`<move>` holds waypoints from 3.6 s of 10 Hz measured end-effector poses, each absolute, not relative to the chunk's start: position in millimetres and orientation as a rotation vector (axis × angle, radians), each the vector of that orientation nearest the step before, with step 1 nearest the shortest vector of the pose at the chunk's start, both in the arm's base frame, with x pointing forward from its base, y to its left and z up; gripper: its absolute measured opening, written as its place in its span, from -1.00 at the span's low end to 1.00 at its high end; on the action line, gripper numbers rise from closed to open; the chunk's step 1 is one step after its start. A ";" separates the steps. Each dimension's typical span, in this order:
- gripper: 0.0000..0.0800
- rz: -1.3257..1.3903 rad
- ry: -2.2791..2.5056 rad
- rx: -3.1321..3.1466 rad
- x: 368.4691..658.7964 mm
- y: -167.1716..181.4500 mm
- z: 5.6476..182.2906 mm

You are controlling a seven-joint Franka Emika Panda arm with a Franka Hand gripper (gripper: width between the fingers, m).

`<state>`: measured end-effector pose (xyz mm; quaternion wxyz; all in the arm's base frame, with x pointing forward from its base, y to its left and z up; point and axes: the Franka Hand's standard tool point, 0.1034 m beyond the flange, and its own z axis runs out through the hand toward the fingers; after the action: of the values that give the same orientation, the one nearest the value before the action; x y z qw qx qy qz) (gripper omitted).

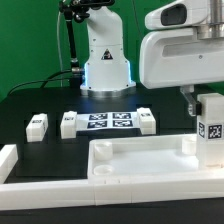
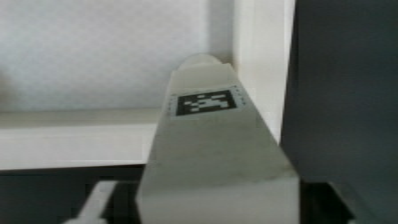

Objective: Assemble desk

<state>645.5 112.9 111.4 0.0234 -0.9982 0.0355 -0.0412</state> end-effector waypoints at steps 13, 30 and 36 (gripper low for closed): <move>-0.27 0.036 2.086 -2.171 641.3 107.1 109.3; 0.62 -0.041 0.054 -3.082 643.0 107.2 104.1; -0.29 -0.051 0.320 -3.061 643.5 106.6 102.6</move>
Offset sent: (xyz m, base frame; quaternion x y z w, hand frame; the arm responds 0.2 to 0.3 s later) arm -0.0052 -0.0035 -0.0071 -0.0404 -0.0071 0.2145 0.9759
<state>643.5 106.6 102.6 0.0319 -0.9939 0.1038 -0.0167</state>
